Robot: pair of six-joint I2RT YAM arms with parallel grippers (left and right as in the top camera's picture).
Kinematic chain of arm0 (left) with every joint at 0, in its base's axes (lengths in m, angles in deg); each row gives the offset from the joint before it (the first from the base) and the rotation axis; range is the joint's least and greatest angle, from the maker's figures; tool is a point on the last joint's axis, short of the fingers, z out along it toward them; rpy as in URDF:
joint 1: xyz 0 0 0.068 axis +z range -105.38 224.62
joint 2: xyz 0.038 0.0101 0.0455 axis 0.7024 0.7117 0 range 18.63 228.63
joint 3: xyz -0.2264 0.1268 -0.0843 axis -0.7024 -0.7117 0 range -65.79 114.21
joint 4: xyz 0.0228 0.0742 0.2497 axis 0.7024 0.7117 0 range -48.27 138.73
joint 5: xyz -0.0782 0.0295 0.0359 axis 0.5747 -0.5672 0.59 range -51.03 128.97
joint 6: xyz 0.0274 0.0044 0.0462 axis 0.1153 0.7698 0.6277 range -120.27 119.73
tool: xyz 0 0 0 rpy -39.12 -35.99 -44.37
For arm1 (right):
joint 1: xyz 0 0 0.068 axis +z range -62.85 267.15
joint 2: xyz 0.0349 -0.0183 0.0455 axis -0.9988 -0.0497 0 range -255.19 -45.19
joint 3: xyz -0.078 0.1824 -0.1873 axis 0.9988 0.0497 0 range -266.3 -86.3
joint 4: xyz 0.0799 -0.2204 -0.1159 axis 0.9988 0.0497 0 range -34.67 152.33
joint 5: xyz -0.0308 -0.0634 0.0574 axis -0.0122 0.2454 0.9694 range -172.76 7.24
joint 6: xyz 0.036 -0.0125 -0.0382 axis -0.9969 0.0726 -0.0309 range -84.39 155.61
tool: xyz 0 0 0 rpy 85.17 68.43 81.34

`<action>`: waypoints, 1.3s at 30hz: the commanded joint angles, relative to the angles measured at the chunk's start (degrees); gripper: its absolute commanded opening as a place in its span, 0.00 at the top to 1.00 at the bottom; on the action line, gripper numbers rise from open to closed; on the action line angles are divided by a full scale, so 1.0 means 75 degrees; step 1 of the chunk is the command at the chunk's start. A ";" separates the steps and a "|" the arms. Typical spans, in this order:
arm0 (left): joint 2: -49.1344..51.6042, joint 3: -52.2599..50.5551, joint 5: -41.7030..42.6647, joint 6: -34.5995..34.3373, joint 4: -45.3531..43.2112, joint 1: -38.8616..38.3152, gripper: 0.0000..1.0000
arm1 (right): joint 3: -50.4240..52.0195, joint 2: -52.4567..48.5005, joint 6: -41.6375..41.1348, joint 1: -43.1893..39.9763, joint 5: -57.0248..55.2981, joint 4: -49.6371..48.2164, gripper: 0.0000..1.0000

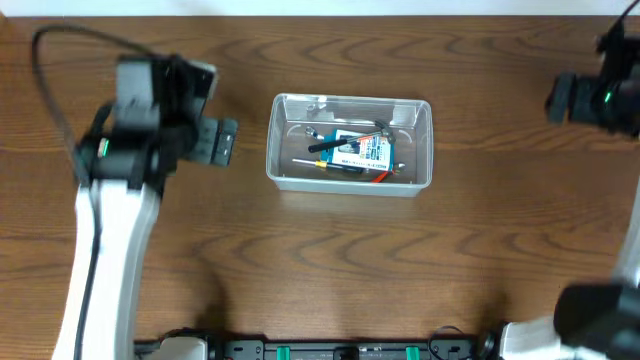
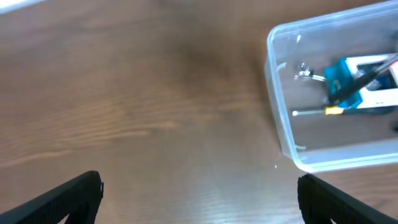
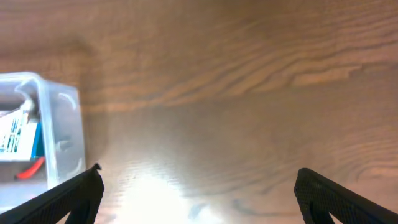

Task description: Pack container

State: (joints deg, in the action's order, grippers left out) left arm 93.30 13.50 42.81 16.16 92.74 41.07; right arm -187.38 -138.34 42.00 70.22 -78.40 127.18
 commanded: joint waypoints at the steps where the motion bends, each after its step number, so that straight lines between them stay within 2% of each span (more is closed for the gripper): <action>1: -0.1463 -0.1189 -0.0090 -0.0119 -0.0565 -0.0099 0.02 | 0.1684 0.1411 -0.0140 0.0396 0.0119 -0.0469 0.01; 8: -0.4727 -0.4001 -0.0090 -0.0117 -0.1784 -0.0318 0.02 | 0.5435 0.4986 -0.0895 0.1865 -0.0545 -0.1737 0.01; 11: -0.5890 -0.4846 -0.0093 -0.0117 -0.1909 -0.0318 0.02 | 0.6371 0.6344 -0.0930 0.2538 -0.0758 -0.1982 0.01; 16: -0.7160 -0.5549 -0.0093 -0.0117 -0.1821 -0.0318 0.02 | 0.7038 0.7804 -0.0935 0.3028 -0.0746 -0.1976 0.01; 21: -0.7376 -0.5587 -0.0090 -0.0117 -0.1370 -0.0318 0.02 | 0.7058 0.8303 -0.0935 0.3034 -0.0723 -0.1539 0.01; 30: -0.7370 -0.5587 -0.0093 -0.0117 -0.0621 -0.0318 0.02 | 0.7058 0.8294 -0.0935 0.3034 -0.0723 -0.1198 0.01; 39: -0.7370 -0.5587 -0.0093 -0.0117 -0.0434 -0.0318 0.02 | 0.7058 0.8294 -0.0935 0.3034 -0.0726 -0.1198 0.01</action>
State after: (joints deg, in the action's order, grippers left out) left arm 38.29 -28.05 42.79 16.03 89.39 38.89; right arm -134.86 -76.28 35.99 92.54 -83.28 118.16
